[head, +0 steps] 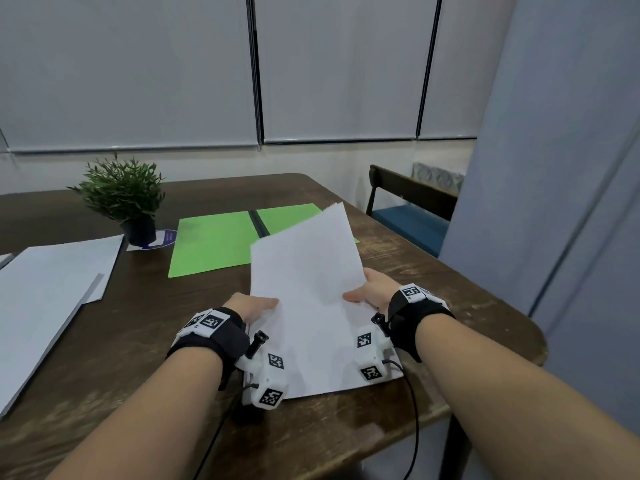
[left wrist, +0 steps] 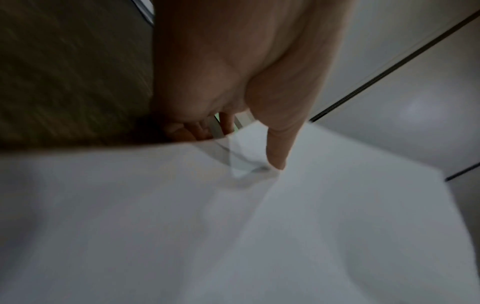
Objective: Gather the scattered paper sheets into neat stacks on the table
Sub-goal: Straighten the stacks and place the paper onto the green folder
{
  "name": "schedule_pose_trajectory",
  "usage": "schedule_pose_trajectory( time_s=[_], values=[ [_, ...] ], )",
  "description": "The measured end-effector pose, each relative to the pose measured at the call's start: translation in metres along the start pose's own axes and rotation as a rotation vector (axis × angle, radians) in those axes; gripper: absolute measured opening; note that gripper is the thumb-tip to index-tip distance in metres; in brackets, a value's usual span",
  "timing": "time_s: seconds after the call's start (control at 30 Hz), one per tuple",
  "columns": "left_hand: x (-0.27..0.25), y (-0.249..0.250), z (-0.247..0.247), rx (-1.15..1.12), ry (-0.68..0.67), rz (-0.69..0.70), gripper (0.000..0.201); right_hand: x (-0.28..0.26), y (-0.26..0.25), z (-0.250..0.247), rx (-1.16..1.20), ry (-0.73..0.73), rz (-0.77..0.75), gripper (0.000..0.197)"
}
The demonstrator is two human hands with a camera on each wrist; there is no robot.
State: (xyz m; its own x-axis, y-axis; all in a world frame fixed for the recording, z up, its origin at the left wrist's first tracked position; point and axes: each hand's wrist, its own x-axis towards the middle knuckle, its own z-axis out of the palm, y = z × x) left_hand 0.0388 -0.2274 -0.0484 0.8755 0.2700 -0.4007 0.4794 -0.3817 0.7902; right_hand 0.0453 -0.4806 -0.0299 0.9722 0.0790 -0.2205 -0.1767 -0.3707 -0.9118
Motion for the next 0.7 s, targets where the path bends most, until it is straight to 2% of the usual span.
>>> schedule_pose_trajectory(
  time_s=[0.07,0.1,0.13,0.2,0.27,0.33,0.4,0.53,0.6,0.7],
  values=[
    [-0.002,-0.002,-0.009,-0.104,0.074,-0.034,0.095,-0.014,-0.015,0.003,0.103,-0.051,-0.083,0.045],
    [-0.007,-0.002,-0.015,-0.148,0.111,-0.012,0.105,-0.021,-0.024,0.005,0.128,-0.076,-0.135,0.047],
    [-0.011,-0.001,-0.021,-0.202,0.133,0.057,0.106,-0.025,-0.032,0.009,0.145,-0.087,-0.184,0.047],
    [-0.012,0.001,-0.037,-0.337,0.175,0.245,0.089,-0.031,-0.051,0.019,0.177,-0.074,-0.269,0.045],
    [-0.019,0.009,-0.057,-0.447,0.275,0.426,0.069,-0.036,-0.073,0.032,0.216,-0.025,-0.343,0.039],
    [-0.038,0.022,-0.076,-0.481,0.373,0.571,0.042,-0.038,-0.096,0.048,0.245,0.019,-0.408,0.038],
    [-0.057,0.031,-0.088,-0.494,0.476,0.686,0.029,-0.038,-0.112,0.065,0.287,0.056,-0.469,0.039],
    [-0.078,0.021,-0.104,-0.459,0.579,0.867,0.042,-0.036,-0.123,0.096,0.316,0.093,-0.525,0.043],
    [-0.082,0.010,-0.113,-0.417,0.583,0.875,0.050,-0.038,-0.123,0.104,0.302,0.064,-0.532,0.051],
    [-0.090,0.009,-0.123,-0.383,0.554,0.874,0.052,-0.040,-0.128,0.106,0.309,0.056,-0.560,0.065]
  ],
)
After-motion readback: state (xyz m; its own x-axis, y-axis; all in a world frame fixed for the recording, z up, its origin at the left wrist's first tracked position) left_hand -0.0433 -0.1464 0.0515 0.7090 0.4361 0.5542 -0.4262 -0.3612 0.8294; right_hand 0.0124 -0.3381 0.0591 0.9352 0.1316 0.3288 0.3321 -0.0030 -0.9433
